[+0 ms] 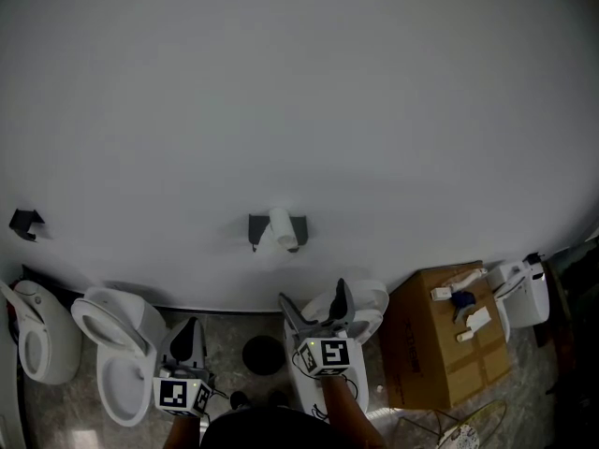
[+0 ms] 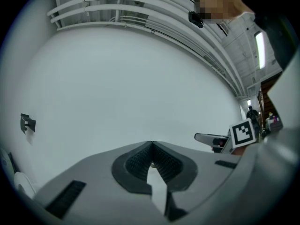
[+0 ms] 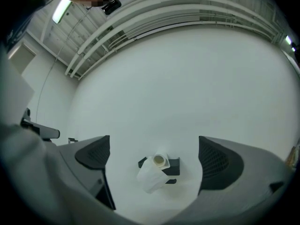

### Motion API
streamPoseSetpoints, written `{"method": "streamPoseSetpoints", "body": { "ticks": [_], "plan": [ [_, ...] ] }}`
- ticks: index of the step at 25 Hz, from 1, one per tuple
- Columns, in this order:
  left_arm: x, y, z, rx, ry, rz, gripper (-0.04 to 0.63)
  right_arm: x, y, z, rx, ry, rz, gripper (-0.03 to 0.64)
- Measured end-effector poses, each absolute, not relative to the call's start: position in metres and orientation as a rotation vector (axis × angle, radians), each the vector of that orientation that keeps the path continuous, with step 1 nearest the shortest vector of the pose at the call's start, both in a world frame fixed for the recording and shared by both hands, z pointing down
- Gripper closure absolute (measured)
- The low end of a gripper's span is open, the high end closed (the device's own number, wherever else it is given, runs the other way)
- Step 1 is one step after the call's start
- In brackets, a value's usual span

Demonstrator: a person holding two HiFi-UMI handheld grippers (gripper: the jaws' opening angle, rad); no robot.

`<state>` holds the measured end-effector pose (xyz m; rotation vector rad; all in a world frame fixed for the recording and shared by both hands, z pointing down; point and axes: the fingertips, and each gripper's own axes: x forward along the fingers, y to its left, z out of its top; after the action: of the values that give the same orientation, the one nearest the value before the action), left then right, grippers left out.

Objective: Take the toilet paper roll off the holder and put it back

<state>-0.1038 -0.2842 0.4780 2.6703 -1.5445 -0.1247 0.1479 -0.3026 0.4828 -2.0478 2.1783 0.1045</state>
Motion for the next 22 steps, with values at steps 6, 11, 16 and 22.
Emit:
{"method": "streamPoseSetpoints", "body": {
  "ticks": [6, 11, 16, 22],
  "plan": [
    [-0.106, -0.294, 0.480, 2.661, -1.546, -0.124, 0.592, 0.145, -0.328, 0.497, -2.062, 2.211, 0.086, 0.046],
    [-0.110, -0.298, 0.494, 2.679, -1.540, -0.128, 0.592, 0.146, -0.346, 0.504, -2.068, 2.218, 0.067, 0.046],
    [-0.112, -0.304, 0.482, 2.650, -1.573, -0.108, 0.592, 0.147, -0.366, 0.511, -2.080, 2.224, 0.058, 0.047],
    [-0.117, -0.309, 0.496, 2.657, -1.572, -0.113, 0.592, 0.146, -0.385, 0.514, -2.086, 2.231, 0.046, 0.046]
  ]
}}
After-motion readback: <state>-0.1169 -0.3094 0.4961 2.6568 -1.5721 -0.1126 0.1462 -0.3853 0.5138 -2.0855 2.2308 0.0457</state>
